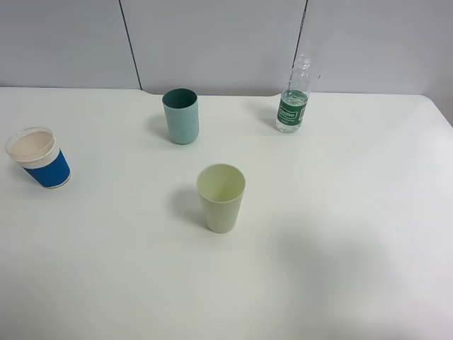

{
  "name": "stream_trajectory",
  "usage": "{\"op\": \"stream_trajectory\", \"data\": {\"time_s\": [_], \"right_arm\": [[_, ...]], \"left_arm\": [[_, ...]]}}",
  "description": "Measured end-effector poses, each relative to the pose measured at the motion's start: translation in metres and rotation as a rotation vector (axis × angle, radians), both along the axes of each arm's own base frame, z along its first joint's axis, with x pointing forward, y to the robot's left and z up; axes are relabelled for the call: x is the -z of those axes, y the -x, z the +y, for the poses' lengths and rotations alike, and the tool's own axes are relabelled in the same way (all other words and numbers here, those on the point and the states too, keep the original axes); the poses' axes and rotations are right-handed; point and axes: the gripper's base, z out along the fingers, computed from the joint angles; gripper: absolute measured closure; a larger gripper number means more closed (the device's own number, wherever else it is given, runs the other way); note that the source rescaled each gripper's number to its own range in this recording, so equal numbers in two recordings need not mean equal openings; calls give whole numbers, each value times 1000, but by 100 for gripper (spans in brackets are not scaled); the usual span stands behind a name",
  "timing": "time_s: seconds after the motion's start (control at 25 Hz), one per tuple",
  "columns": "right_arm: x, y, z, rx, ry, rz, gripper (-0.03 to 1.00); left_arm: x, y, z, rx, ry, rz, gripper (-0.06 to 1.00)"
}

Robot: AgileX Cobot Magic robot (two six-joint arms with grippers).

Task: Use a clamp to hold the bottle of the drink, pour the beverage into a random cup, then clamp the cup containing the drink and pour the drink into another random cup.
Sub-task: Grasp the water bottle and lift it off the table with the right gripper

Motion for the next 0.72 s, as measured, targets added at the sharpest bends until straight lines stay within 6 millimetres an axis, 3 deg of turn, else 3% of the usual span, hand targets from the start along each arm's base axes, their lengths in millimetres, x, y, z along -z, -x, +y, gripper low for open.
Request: {"op": "stream_trajectory", "data": {"time_s": [0.36,0.72], "right_arm": [[1,-68,1,-29,-18,47,-3],[28,-135,2,-66,-13,145,-3]], "left_arm": [[0,0,0,0,0,0,-6],[0,0,0,0,0,0,-6]]}}
